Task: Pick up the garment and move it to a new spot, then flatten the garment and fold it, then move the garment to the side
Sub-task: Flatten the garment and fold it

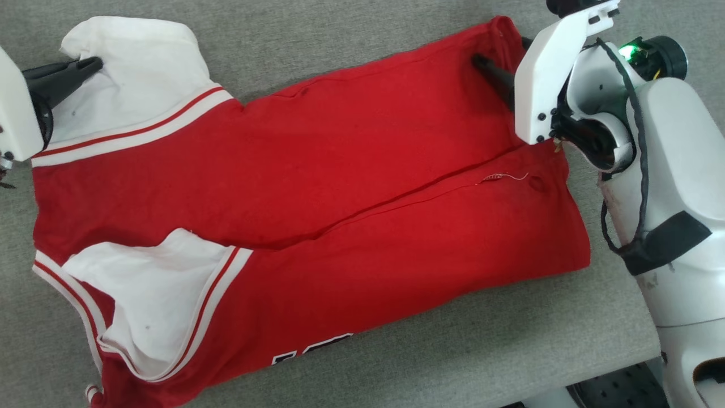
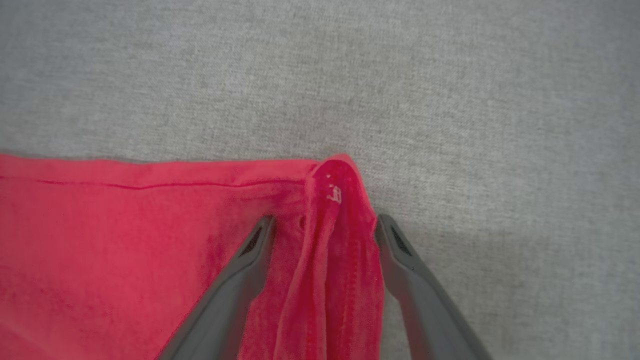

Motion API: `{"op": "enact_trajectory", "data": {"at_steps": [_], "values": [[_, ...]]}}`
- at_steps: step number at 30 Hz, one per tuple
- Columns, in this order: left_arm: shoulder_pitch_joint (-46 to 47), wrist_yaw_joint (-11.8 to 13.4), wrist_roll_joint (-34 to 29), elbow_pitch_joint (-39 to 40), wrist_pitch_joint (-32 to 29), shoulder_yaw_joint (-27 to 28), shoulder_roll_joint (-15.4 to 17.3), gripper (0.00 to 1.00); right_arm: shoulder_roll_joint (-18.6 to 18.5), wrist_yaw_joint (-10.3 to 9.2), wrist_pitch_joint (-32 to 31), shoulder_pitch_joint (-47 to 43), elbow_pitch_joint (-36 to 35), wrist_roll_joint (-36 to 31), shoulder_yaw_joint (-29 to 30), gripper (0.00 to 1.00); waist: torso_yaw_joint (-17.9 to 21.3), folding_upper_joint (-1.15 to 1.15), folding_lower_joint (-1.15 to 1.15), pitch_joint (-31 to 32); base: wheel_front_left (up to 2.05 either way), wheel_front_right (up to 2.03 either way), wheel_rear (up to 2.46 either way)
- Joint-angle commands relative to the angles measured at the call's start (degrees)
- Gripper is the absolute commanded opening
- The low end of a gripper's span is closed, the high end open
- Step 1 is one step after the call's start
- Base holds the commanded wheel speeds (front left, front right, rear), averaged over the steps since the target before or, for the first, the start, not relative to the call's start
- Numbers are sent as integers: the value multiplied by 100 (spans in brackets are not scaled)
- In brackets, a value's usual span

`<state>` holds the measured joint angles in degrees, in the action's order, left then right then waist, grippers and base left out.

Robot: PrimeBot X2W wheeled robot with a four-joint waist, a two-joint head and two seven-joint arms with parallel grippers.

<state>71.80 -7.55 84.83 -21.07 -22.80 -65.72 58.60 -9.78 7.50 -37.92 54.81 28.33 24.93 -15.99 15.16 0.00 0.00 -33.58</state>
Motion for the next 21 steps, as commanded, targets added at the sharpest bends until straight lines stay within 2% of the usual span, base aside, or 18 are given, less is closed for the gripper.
{"op": "enact_trajectory", "data": {"at_steps": [1,3,13,17,21], "values": [[26,14,24,42,54,-86,-70,0,-25,-2,-1,39,122,-11,9,75,-43,0,0,-5,0,0,0],[25,14,95,120,135,-81,-139,0,-89,-2,-3,44,167,-96,-16,0,-110,0,0,17,0,0,0],[-32,14,314,483,650,11,-249,0,-296,-2,311,-144,85,-105,354,0,-444,0,0,355,0,0,0],[-268,14,433,988,1050,62,-230,0,-567,-2,398,-478,-264,-89,398,0,-679,0,0,634,0,0,0],[-705,14,428,1699,1600,49,-51,0,-883,-2,321,-1077,-883,-32,397,0,-923,0,0,933,0,0,0]]}}
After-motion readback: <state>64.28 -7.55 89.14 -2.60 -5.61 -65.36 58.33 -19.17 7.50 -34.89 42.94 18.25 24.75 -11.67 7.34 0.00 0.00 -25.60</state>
